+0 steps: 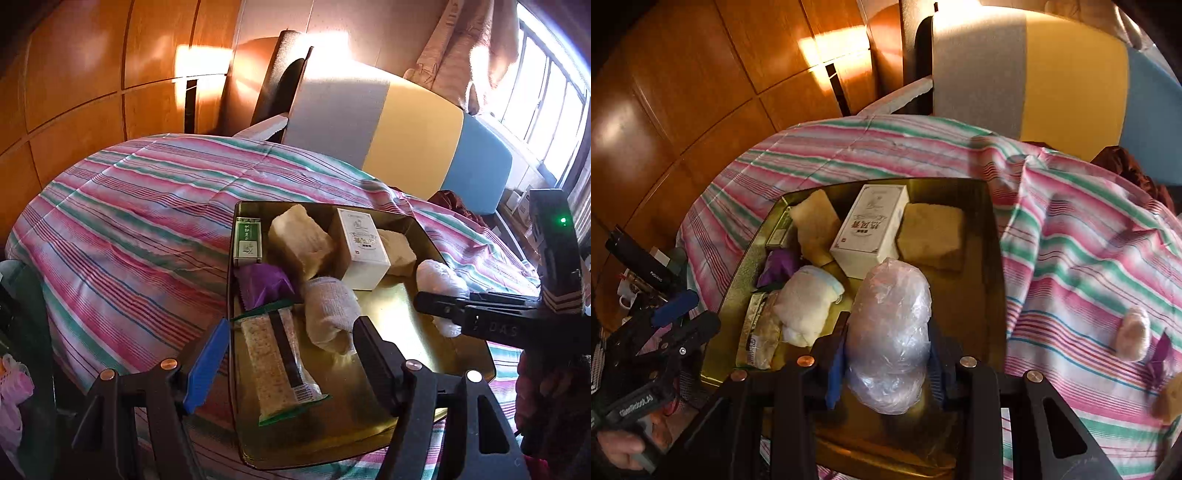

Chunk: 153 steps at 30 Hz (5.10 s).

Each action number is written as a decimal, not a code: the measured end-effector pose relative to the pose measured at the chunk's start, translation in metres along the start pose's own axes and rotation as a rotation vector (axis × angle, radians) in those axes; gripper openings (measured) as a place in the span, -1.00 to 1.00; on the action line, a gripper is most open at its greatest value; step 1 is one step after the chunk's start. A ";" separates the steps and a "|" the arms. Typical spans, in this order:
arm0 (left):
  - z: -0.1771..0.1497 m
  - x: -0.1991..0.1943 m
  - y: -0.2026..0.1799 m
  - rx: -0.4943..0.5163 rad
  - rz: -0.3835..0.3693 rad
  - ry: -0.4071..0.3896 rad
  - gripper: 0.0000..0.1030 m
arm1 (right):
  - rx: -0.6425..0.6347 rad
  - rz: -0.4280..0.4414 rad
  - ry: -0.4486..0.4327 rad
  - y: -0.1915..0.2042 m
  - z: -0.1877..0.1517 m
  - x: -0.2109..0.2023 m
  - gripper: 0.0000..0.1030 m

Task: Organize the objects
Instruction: 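Lower the plastic-wrapped bundle into the tray and open the right gripper, then move both grippers back over the striped cloth toward the remaining items, then grasp the second plastic-wrapped bundle with the left gripper while the right grasps the purple packet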

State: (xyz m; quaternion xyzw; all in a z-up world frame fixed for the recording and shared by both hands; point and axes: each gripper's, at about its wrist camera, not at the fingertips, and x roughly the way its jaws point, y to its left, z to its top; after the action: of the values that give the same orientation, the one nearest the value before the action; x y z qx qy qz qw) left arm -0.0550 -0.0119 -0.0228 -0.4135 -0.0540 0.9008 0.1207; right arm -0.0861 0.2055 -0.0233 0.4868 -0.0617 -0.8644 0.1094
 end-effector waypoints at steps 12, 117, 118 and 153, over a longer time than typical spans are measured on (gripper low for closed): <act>-0.005 -0.001 0.016 -0.035 0.028 -0.001 0.46 | 0.048 0.019 0.099 0.014 0.008 0.068 0.15; -0.060 0.143 -0.360 0.600 -0.326 0.269 -0.31 | 0.951 -0.304 -0.467 -0.354 -0.189 -0.212 0.80; -0.069 0.134 -0.357 0.614 -0.328 0.257 -0.31 | 0.943 -0.303 -0.460 -0.354 -0.188 -0.211 0.80; -0.120 0.092 -0.313 0.620 -0.446 0.123 -0.29 | 0.557 -0.294 -0.038 -0.316 -0.067 -0.073 0.59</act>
State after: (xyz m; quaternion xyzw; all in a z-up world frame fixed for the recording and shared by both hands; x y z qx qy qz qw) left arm 0.0324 0.3137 -0.1063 -0.3886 0.1397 0.7997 0.4358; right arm -0.0331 0.5294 -0.0650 0.4854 -0.2271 -0.8299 -0.1554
